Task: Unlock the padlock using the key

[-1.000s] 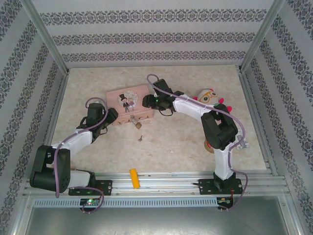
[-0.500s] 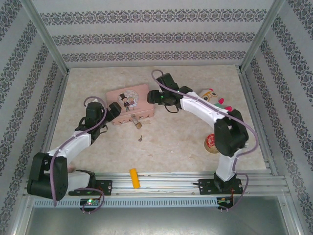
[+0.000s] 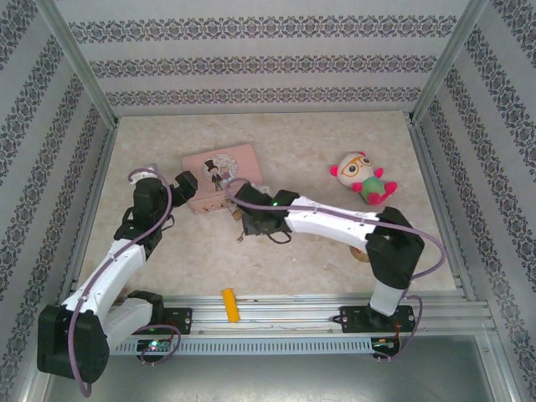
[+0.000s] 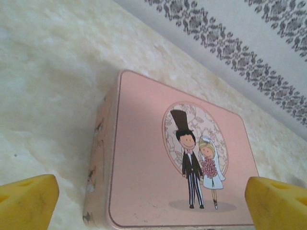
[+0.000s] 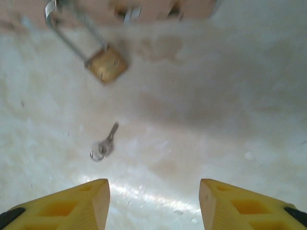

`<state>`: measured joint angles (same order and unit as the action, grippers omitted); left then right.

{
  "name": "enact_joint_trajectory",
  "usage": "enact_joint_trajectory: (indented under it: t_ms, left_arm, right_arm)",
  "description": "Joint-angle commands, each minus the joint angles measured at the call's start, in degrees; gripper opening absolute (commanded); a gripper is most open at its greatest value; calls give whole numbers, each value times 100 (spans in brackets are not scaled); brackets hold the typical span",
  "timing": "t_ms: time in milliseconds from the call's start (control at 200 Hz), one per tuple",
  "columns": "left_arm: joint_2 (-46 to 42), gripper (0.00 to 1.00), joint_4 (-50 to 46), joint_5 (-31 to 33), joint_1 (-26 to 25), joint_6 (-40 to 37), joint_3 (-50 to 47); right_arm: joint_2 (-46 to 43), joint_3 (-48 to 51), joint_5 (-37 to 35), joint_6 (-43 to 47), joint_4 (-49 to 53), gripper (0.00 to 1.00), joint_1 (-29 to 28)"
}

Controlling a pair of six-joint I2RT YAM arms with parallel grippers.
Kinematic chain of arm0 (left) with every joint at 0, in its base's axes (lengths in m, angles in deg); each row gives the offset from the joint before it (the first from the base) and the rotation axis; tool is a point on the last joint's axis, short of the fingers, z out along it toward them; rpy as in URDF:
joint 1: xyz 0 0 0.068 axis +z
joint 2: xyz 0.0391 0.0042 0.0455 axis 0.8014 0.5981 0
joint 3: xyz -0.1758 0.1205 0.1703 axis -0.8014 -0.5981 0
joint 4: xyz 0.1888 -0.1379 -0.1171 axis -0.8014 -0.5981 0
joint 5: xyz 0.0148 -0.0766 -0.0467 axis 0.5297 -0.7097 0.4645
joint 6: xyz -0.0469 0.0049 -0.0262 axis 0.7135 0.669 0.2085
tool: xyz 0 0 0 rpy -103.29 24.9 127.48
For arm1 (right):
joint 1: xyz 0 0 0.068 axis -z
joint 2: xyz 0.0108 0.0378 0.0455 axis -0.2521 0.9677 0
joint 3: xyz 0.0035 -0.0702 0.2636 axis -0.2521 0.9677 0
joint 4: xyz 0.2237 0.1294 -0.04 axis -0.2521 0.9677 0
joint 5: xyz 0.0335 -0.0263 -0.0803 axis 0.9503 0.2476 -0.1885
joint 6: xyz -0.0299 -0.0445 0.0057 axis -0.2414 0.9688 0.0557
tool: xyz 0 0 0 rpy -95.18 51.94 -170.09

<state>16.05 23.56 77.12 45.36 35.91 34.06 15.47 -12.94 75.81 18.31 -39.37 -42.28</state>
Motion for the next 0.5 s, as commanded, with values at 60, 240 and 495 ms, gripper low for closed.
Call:
enact_joint_trajectory:
  t_ms: [60, 240, 495]
  left_arm:
    - [-380, 99, -191, 605, -71, 12, -367]
    - [-513, 99, -116, 641, -61, 105, -537]
    - [-470, 99, -1, 669, -54, 121, -607]
  right_arm:
    - [887, -741, 169, -387, 378, 51, -352]
    - [1595, -1451, 167, -367, 753, 49, -471]
    - [2020, -1785, 10, -217, 941, 45, -350]
